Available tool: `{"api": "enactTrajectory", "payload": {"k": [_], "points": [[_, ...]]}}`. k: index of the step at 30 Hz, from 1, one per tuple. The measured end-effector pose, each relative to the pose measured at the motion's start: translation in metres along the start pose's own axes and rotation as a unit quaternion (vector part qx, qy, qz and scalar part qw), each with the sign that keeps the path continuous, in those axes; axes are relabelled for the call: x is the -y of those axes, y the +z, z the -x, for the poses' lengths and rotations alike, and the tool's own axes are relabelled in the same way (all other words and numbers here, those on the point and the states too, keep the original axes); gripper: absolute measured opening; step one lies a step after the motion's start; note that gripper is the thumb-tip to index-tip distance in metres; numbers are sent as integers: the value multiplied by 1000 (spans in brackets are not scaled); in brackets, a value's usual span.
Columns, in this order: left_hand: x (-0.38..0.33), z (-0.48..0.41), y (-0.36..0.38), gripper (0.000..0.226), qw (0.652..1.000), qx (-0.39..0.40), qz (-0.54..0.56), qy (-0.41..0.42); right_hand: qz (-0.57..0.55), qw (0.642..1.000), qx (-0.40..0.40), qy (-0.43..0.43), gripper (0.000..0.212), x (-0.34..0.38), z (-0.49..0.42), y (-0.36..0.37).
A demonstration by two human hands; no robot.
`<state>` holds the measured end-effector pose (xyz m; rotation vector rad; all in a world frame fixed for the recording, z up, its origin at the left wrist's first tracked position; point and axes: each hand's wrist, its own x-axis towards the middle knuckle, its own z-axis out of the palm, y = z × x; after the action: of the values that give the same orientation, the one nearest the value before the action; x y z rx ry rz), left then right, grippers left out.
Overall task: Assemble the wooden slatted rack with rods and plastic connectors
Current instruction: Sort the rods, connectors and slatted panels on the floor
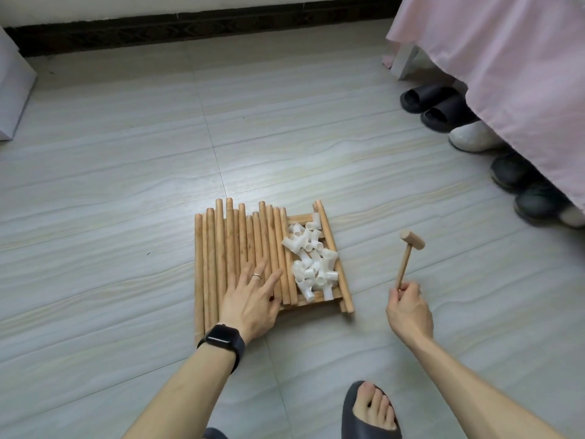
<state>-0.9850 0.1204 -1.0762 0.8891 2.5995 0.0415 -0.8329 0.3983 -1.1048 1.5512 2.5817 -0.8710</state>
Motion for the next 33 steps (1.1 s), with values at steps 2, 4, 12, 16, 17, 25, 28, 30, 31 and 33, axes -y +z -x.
{"api": "enactTrajectory", "payload": {"k": [2, 4, 12, 16, 17, 25, 28, 30, 31, 33], "points": [[-12, -1, 3, 66, 999, 37, 4, -7, 65, 998, 0, 20, 24, -17, -9, -7], [-17, -1, 9, 66, 997, 77, -4, -18, 106, 994, -6, 27, 25, -25, -16, -10], [-11, 2, 22, 78, 991, 106, -80, 3, 208, 977, 20, 44, 22, -42, -29, -23], [-17, 0, 19, 80, 989, 117, -94, 4, 263, 958, 80, 75, 30, -55, -26, -25], [-18, 0, 18, 80, 988, 119, -94, 4, 267, 957, 87, 75, 37, -58, -24, -24], [-20, 1, 14, 83, 985, 132, -110, 4, 311, 937, 156, 39, 70, -74, -9, -11], [-20, 2, 13, 83, 985, 132, -113, 4, 305, 934, 159, 97, 70, -70, -8, -11], [-20, 2, 12, 83, 985, 135, -111, 4, 293, 933, 166, 128, 72, -68, -8, -11], [-20, 2, 12, 83, 985, 137, -110, 3, 288, 933, 167, 138, 73, -68, -7, -11], [-20, 2, 12, 83, 985, 136, -105, 3, 276, 934, 163, 157, 72, -67, -6, -11]]}}
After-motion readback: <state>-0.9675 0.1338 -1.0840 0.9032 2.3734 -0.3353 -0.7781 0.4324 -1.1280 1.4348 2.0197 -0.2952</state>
